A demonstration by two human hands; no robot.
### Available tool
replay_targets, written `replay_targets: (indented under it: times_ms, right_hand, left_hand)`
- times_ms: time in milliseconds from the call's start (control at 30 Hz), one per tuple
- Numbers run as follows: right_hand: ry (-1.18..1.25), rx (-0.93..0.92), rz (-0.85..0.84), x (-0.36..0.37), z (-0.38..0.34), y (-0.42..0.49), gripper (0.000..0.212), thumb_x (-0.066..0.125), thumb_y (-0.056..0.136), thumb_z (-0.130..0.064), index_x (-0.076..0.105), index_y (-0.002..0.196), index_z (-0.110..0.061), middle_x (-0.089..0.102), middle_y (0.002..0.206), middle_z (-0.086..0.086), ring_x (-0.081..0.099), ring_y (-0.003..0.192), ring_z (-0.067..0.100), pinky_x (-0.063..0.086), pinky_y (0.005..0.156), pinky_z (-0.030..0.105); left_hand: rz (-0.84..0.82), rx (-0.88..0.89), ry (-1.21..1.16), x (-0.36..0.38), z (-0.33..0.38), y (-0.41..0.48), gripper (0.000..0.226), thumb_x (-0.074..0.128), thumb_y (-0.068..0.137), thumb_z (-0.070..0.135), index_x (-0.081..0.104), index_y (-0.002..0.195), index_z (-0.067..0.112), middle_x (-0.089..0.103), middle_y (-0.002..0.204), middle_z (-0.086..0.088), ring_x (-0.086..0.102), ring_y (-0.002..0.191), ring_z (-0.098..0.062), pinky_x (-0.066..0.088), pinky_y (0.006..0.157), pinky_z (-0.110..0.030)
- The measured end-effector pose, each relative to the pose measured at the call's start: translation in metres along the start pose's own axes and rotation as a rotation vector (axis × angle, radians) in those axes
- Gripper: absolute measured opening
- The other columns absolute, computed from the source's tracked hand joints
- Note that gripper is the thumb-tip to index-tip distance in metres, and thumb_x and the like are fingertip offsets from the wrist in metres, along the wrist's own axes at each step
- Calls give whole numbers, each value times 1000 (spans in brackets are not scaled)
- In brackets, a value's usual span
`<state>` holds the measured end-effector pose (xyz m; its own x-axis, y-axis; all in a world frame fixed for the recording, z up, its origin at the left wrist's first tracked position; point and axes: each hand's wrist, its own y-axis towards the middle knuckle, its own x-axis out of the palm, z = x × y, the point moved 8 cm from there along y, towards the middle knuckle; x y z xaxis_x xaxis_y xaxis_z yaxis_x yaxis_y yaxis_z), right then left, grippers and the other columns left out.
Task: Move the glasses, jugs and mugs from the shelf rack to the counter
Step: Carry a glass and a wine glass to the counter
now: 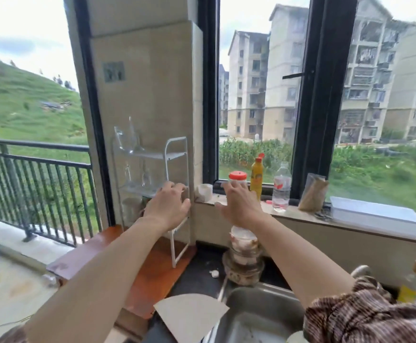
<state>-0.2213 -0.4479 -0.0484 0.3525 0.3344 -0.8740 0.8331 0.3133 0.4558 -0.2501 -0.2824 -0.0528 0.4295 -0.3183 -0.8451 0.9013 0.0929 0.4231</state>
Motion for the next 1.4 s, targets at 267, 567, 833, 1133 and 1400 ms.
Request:
replay_targets:
  times_ms: [267, 567, 833, 1133, 1400]
  right_hand:
    - [57, -82, 20, 34, -53, 118, 55, 57, 89, -38, 43, 134, -10, 48, 134, 11, 42, 123, 30, 39, 97, 47]
    - [107, -158, 169, 61, -135, 262, 54, 58, 87, -37, 44, 134, -12, 49, 134, 10, 42, 122, 27, 38, 98, 42]
    - [172, -68, 195, 92, -193, 398, 60, 57, 88, -36, 40, 139, -9, 45, 140, 10, 36, 131, 27, 36, 104, 43]
    - [541, 207, 151, 141, -200, 503, 53, 62, 83, -40, 50, 126, -11, 56, 122, 5, 53, 112, 25, 40, 81, 27]
    - [888, 314, 54, 170, -199, 549, 44, 78, 74, -34, 70, 98, 2, 56, 74, 2, 55, 58, 11, 40, 45, 14]
  left_hand:
    - [139, -151, -66, -32, -103, 92, 42, 50, 90, 34, 49, 129, 18, 46, 136, -10, 51, 116, -28, 41, 93, -41]
    - [337, -136, -137, -69, -229, 203, 44, 51, 90, 27, 45, 132, 16, 46, 133, -15, 53, 105, -28, 38, 80, -33]
    - [366, -140, -397, -84, -333, 322, 56, 53, 84, 46, 43, 132, 19, 50, 131, -8, 48, 104, -19, 34, 81, -33]
    - [124, -154, -840, -57, -365, 392, 75, 65, 72, 57, 44, 135, 20, 58, 124, -2, 58, 109, -19, 45, 100, -42]
    - [-181, -70, -978, -43, -351, 413, 38, 77, 71, 27, 62, 105, 24, 69, 105, 5, 61, 99, -7, 45, 77, -21]
